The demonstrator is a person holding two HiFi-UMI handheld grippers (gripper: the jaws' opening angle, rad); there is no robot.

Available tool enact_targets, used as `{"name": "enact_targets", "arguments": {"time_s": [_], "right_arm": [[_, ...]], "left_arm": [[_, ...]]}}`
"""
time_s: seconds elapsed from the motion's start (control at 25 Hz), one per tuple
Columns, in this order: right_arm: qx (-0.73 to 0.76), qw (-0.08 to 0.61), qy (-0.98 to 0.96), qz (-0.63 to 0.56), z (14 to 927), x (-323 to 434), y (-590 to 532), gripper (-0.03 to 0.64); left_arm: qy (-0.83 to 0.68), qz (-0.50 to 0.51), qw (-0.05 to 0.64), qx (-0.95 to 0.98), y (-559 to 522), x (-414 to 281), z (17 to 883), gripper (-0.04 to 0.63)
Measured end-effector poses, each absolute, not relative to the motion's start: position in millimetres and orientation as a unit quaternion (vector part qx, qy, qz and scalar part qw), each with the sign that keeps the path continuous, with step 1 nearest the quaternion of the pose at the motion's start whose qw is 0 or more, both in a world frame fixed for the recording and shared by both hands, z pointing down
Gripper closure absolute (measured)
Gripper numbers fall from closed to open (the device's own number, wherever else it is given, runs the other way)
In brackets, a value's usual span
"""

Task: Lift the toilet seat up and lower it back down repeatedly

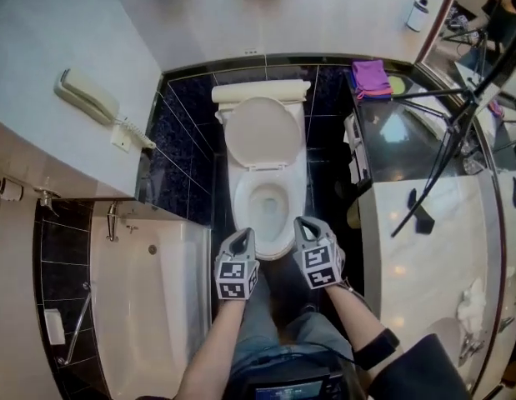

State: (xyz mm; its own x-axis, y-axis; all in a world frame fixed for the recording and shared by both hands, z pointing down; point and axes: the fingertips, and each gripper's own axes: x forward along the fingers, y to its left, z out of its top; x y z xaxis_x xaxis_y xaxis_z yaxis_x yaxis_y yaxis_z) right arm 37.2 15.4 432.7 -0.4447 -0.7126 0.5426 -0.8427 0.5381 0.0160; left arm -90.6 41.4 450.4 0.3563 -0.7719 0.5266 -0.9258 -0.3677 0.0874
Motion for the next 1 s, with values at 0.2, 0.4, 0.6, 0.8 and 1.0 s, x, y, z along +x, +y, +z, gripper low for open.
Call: {"name": "enact_targets", "arguments": {"time_s": [0.2, 0.4, 0.6, 0.8, 1.0], "right_arm": [[0.462, 0.223, -0.85, 0.119, 356.5, 52.7, 33.4, 0.598], [0.458, 0.215, -0.856, 0.103, 316.1, 71.5, 49.0, 0.598], [0.465, 0.211, -0.854, 0.101, 305.0, 88.2, 55.9, 0.598], [0.465, 0.213, -0.853, 0.102, 306.1, 90.0, 64.3, 0.598], [0.467, 0.217, -0.851, 0.102, 310.1, 89.5, 67.6, 0.598]], "left_arm": [[-0.524, 0.189, 0.143, 0.818, 51.0, -82.9, 355.7, 0.604], [-0.515, 0.179, 0.122, 0.829, 65.5, -82.8, 314.5, 0.604], [-0.516, 0.171, 0.118, 0.831, 71.3, -89.2, 302.3, 0.604], [-0.51, 0.172, 0.112, 0.836, 80.5, -88.9, 300.7, 0.604], [-0.51, 0.164, 0.113, 0.837, 83.3, -91.2, 300.0, 0.604]]}}
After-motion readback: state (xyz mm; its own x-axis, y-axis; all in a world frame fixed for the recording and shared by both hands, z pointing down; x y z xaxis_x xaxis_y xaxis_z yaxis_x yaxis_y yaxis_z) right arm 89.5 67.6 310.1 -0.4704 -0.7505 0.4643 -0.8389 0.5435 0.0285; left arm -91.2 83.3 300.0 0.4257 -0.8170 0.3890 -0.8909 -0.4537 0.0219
